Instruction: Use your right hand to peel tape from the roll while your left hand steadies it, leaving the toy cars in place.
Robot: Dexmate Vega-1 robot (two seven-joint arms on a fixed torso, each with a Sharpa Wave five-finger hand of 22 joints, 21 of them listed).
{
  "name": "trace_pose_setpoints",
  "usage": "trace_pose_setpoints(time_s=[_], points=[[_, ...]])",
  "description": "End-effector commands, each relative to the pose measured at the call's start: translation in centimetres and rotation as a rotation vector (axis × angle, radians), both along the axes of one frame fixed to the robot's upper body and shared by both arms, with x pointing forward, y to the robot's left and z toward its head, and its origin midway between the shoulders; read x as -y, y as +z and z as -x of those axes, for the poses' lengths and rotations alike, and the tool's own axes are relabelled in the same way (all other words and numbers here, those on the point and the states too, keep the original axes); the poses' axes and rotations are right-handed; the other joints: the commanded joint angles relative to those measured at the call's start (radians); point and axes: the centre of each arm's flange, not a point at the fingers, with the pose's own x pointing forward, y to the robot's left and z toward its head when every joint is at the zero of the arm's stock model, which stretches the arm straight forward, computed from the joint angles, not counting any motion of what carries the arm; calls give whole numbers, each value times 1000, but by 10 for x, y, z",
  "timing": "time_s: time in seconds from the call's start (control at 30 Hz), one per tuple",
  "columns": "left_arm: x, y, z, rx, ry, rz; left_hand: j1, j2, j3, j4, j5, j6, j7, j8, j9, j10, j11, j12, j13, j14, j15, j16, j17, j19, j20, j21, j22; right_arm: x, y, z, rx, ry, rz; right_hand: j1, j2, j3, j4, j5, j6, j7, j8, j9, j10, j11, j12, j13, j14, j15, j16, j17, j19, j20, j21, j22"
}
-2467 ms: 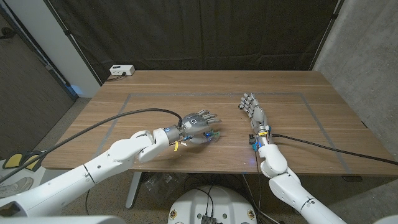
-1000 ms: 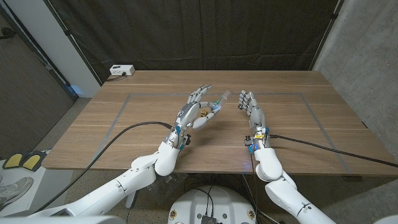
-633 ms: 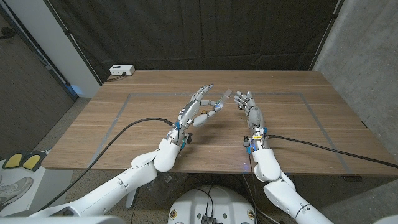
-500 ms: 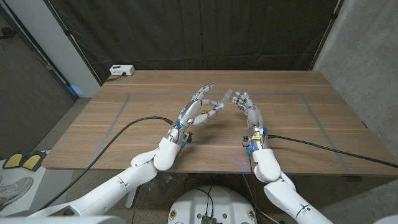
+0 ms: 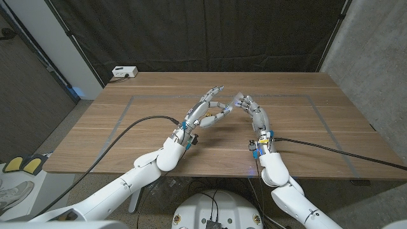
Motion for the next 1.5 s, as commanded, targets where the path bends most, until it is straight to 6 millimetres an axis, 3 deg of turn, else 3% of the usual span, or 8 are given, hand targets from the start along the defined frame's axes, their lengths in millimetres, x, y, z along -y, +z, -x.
trace_pose_setpoints(time_s=[0.03, 0.1, 0.2, 0.5, 0.73, 1.03, 1.27, 1.5], points=[[7, -3, -4, -42, 7, -34, 5, 7, -3, -4, 5, 133, -115, -5, 1, 1, 2, 9, 3, -8, 6, 6, 4, -55, 0, -3, 2, 2, -2, 4, 39, 42, -6, 26, 14, 9, -14, 5, 17, -18, -2, 2, 7, -12, -2, 5, -14, -33, 13, 11, -2, 2, 13, 10], [9, -3, -2, -40, 0, -35, 6, 8, -3, -4, 6, 133, -114, -5, 2, 1, 3, 9, 3, -9, 6, 6, 5, -56, 0, -3, 2, 3, -1, 5, 24, 24, 16, 64, 31, 22, -32, 7, 55, -38, 8, 2, 27, -23, 4, 10, -4, -47, 33, 23, 1, 0, 22, 20], [10, -2, 1, -29, -3, -41, 7, 9, -3, -4, 7, 133, -115, -5, 2, 2, 5, 10, 3, -9, 6, 6, 5, -57, 1, -3, 2, 4, 1, 6, -1, -10, 32, 113, 42, 31, -52, 5, 97, -39, 14, 2, 75, -31, 21, 16, 33, -64, 72, 42, 23, 3, 45, 36], [13, -4, 9, -15, -7, -51, 9, 12, -4, -2, 8, 132, -112, -6, 6, 9, 6, 14, 2, -9, 6, 9, 7, -59, 1, -3, 3, 6, 4, 9, -25, -61, 44, 260, 53, 48, -76, 5, 195, -65, 16, 2, 175, -91, 60, 37, 108, -114, 184, 103, 69, -24, 105, 78], [16, -6, 13, -7, 9, -62, 10, 13, -4, -2, 9, 132, -109, -6, 9, 11, 7, 15, 2, -8, 5, 10, 8, -59, 2, -2, 3, 7, 3, 12, 4, -79, 11, 413, 52, 35, -70, 6, 314, -90, 16, 5, 289, -117, 119, 73, 164, -164, 319, 190, 110, -42, 182, 134], [20, -12, 16, -13, 29, -99, 12, 15, -5, -1, 10, 130, -109, -6, 11, 8, 12, 14, 2, -8, 6, 12, 10, -58, 3, -2, 4, 8, -3, 16, 79, -44, -72, 570, 74, 22, -70, 9, 445, -137, 27, 12, 395, -171, 199, 123, 221, -175, 398, 217, 117, -73, 259, 193], [22, -11, 22, 31, 44, -133, 13, 15, -6, -1, 10, 129, -107, -8, 11, 7, 10, 14, 2, -9, 6, 13, 11, -59, 3, -1, 4, 9, -6, 24, 97, -80, -105, 701, 83, 9, -70, 12, 564, -155, 58, 26, 480, -189, 272, 178, 278, -177, 473, 256, 132, -113, 318, 215], [27, -7, 33, 142, 66, -213, 16, 14, -8, -1, 12, 132, -115, -9, 9, -8, 0, 9, 1, -15, 5, 11, 12, -61, 3, -2, 5, 11, -9, 31, 87, -131, -136, 753, 71, -24, -61, 14, 637, -156, 72, 24, 539, -189, 315, 223, 306, -177, 536, 297, 142, -158, 367, 234]])
